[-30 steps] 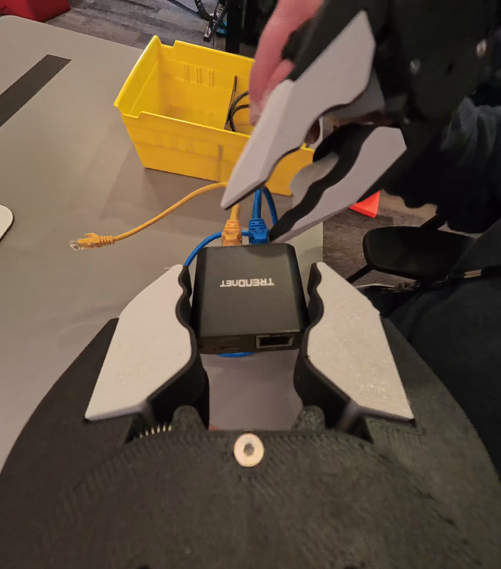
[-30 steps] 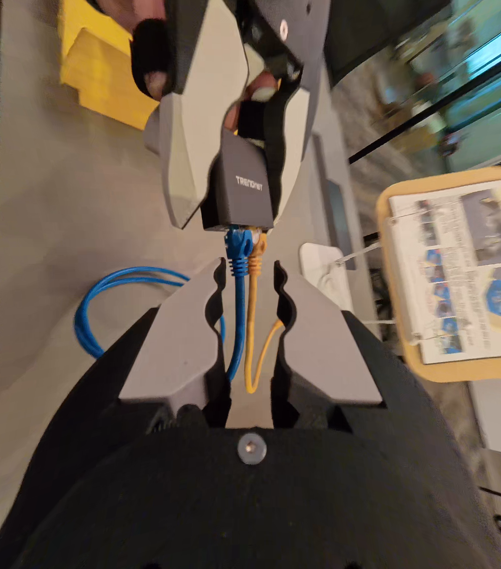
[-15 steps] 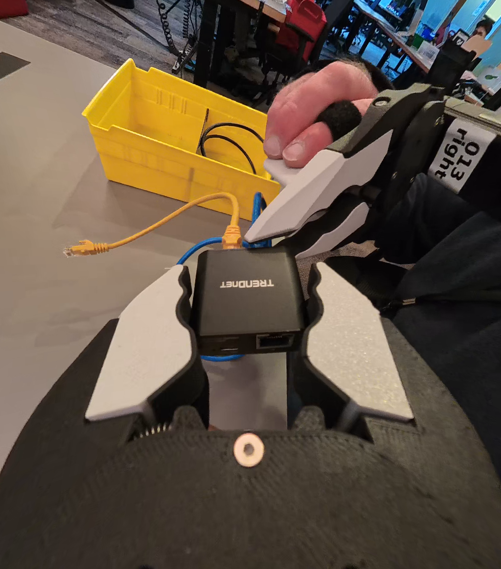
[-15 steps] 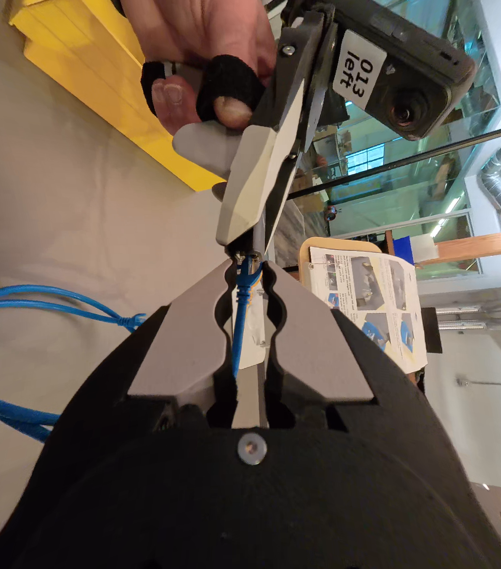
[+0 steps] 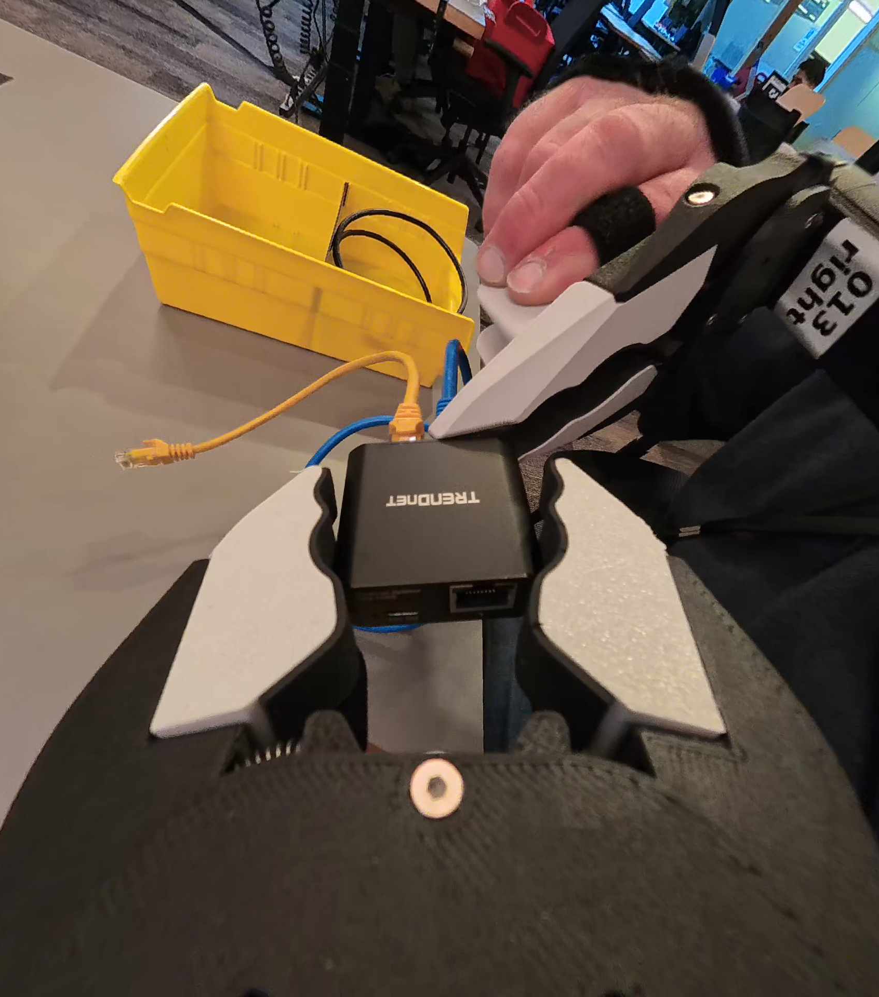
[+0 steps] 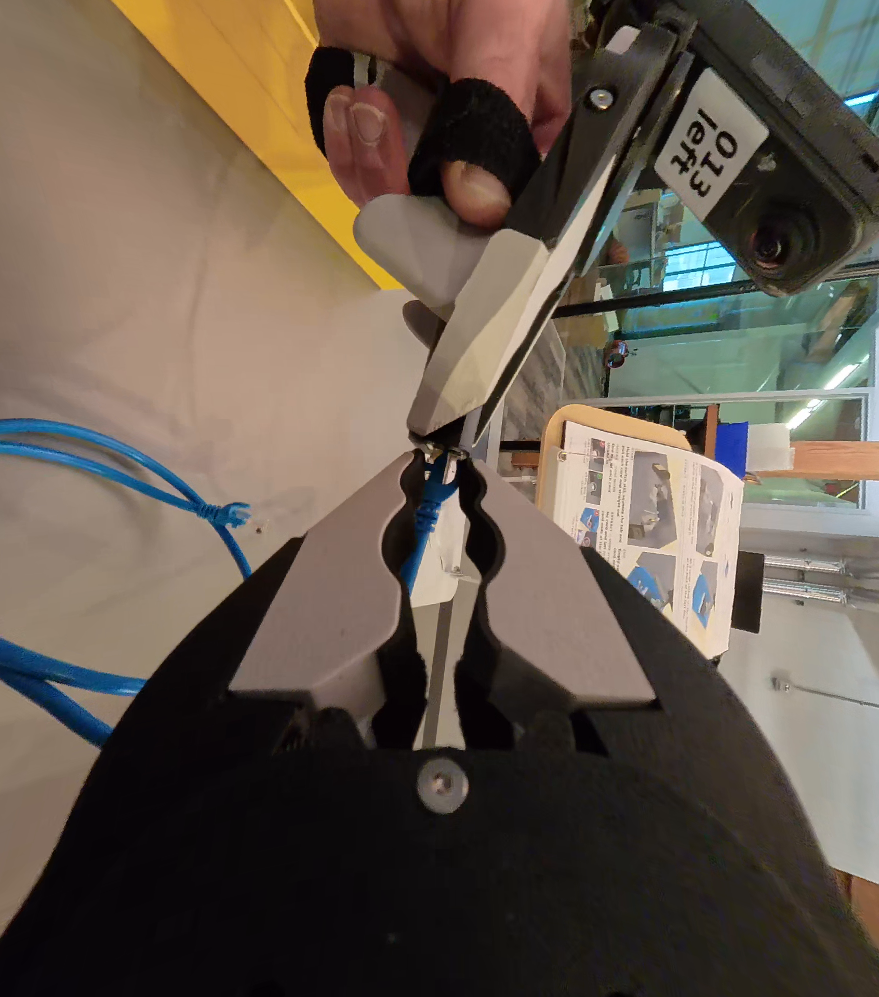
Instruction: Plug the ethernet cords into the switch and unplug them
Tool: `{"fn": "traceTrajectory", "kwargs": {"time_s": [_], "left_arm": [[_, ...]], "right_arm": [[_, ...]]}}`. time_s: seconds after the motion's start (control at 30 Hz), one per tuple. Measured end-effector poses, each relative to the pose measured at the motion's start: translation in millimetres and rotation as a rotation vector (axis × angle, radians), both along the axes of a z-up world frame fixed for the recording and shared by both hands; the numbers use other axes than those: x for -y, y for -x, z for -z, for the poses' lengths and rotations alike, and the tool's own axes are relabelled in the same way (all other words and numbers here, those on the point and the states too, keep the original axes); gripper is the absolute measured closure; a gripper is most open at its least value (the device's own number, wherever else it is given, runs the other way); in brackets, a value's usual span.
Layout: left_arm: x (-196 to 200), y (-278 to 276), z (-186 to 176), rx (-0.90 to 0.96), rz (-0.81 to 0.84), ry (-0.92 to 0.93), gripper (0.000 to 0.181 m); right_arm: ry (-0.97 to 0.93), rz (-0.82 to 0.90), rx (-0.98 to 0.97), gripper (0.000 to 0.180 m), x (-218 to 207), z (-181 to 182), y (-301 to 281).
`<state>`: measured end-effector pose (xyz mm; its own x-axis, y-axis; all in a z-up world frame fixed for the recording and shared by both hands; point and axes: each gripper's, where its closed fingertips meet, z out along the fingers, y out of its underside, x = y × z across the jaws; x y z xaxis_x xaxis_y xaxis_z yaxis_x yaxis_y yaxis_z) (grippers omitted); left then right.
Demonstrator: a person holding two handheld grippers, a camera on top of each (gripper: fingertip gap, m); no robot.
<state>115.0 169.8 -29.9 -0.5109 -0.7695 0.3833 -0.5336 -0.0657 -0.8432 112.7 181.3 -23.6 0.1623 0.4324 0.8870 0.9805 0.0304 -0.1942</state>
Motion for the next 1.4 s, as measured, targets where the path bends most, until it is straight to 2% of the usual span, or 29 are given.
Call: {"fn": "traceTrajectory", "kwargs": {"time_s": [0.3, 0.37, 0.43, 0.5, 0.6, 0.87, 1.03, 1.1, 1.2, 1.4], "left_arm": [[5, -3, 1, 0.014, 0.052, 0.094, 0.107], [-12, -4, -2, 0.032, -0.001, 0.116, 0.107], [-40, 0, -12, 0.062, -0.067, 0.155, 0.108], [-46, 1, -20, 0.086, -0.086, 0.090, 0.108], [-49, -1, -19, 0.081, -0.112, -0.011, 0.108], [-56, 4, -24, 0.091, -0.128, -0.006, 0.108], [-55, 6, -25, 0.091, -0.128, -0.017, 0.108], [-55, 5, -23, 0.086, -0.129, -0.020, 0.108], [-55, 5, -18, 0.073, -0.126, -0.020, 0.108], [-54, 4, -12, 0.054, -0.126, -0.030, 0.108]], "right_arm": [[0.060, 0.016, -0.042, 0.169, 4, 0, -5], [0.054, 0.076, 0.007, 0.171, 5, -1, -22], [0.060, 0.107, -0.039, 0.170, 11, -4, -38], [0.057, 0.124, -0.047, 0.170, 12, -8, -41], [-0.003, 0.152, -0.129, 0.170, 14, -39, -50], [-0.268, 0.387, -0.242, 0.169, 54, -157, -142], [-0.391, 0.530, -0.228, 0.169, 99, -197, -193], [-0.406, 0.605, -0.217, 0.169, 116, -192, -215], [-0.386, 0.710, -0.235, 0.169, 136, -156, -249], [-0.298, 0.888, -0.278, 0.168, 171, -26, -305]]}}
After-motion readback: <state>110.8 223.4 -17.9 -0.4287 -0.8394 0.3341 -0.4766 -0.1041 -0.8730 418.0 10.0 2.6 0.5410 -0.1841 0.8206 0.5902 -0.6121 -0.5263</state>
